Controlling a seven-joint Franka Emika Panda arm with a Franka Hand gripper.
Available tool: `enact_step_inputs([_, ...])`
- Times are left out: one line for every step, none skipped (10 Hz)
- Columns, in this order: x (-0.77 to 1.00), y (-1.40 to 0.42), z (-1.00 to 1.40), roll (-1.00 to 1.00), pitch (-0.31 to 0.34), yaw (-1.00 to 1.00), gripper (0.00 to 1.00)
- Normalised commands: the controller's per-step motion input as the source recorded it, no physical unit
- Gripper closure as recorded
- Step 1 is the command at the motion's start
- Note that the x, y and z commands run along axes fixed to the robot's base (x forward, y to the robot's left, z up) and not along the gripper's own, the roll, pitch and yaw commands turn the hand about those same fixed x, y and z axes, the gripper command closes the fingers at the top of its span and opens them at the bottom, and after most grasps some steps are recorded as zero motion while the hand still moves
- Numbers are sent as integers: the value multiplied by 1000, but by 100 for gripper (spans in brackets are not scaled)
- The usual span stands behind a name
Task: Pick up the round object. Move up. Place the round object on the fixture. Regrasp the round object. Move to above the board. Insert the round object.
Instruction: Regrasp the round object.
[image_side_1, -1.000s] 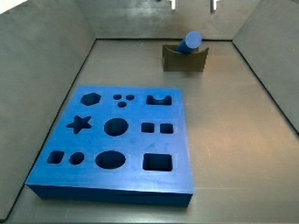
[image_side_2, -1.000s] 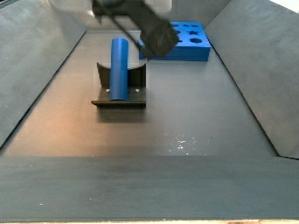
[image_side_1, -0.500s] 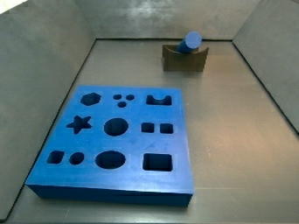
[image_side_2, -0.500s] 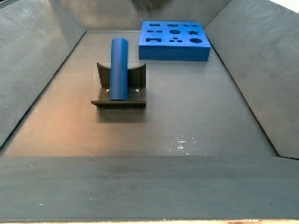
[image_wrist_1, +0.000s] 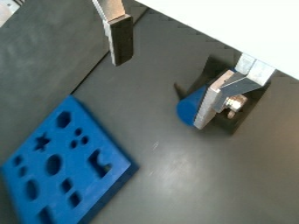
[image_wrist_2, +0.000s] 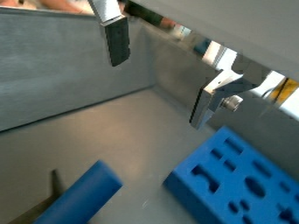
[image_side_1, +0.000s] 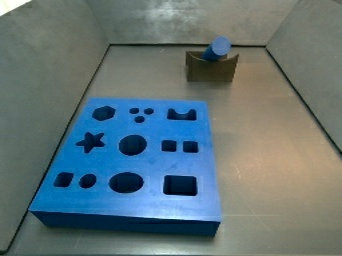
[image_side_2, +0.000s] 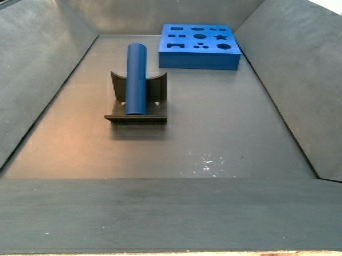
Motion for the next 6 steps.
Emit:
enact_step_inputs([-14,-27,15,1000,43,25,0])
enact_step_inputs([-13,-23,13,1000,40,25,0])
enact_step_inputs([-9,-21,16,1000,37,26,0])
enact_step_inputs([0,-22,6,1000,34,27,0])
enact_step_inputs([8,-19,4,1000,33,28,0])
enact_step_inputs([12,-19,8,1000,33,29,0])
